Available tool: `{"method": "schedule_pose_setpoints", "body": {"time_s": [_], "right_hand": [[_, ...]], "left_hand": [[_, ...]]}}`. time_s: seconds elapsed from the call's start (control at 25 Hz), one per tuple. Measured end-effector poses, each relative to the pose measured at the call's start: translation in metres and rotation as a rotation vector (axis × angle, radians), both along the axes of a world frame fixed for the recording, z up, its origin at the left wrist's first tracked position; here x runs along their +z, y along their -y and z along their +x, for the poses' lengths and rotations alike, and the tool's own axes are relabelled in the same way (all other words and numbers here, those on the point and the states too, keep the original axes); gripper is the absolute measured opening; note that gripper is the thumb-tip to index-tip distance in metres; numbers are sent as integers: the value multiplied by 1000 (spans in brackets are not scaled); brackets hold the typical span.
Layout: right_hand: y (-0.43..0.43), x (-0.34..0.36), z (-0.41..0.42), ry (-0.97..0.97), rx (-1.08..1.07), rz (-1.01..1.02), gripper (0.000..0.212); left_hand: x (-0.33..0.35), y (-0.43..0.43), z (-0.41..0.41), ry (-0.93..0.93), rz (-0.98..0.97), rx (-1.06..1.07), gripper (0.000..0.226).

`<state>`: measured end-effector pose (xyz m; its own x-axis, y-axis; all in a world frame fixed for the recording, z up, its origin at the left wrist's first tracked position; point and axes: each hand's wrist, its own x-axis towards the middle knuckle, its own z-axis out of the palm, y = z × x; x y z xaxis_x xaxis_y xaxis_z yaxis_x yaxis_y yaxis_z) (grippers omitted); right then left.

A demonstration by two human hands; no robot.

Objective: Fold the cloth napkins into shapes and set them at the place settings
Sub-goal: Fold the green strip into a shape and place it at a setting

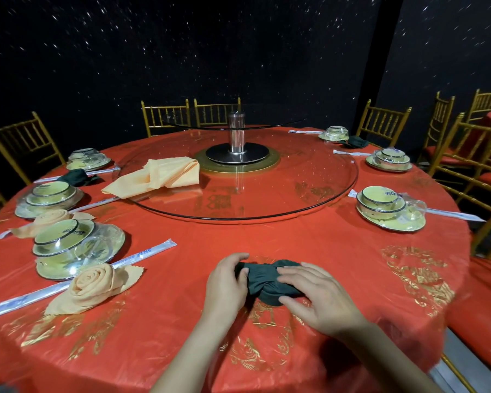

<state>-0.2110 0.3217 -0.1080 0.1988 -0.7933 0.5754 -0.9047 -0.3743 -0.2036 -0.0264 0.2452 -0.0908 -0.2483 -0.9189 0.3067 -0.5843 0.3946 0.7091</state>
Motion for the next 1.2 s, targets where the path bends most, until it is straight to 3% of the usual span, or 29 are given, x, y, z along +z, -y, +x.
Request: {"method": "schedule_pose_setpoints", "body": {"time_s": [0.08,0.16,0.24,0.32,0.4,0.52,0.72,0.8,0.92,1.0,1.08,1.2], "right_hand": [[1,-3,-1,-18,0,-9,33],[3,-1,-1,-30,19,-21,31],[3,1,0,-39,37,-38,28],[4,2,-1,-48,54,-52,24],[4,-1,-2,-50,58,-69,26],[4,-8,-8,-49,54,-39,33],[7,-6,-18,3,72,141,49],[13,0,-12,102,41,194,54],[23,12,-6,498,40,380,43],[29,24,-6,812,108,527,31],[33,39,-5,1025,112,721,34],[38,50,-1,1196,45,1002,42]], "left_hand": [[4,-3,1,173,-88,38,32],[12,-4,3,160,-357,16,33],[18,-3,1,84,-556,-259,31],[15,-4,-1,231,-638,-499,32],[1,1,1,384,-703,-529,39],[-17,13,12,429,-684,-576,42],[-11,21,16,316,-278,-744,64],[-6,27,12,236,-222,-735,63],[11,29,4,86,28,-571,51],[23,31,-2,-72,186,-470,28],[38,30,-3,-168,359,-461,10],[50,26,1,-169,756,-462,22]]}}
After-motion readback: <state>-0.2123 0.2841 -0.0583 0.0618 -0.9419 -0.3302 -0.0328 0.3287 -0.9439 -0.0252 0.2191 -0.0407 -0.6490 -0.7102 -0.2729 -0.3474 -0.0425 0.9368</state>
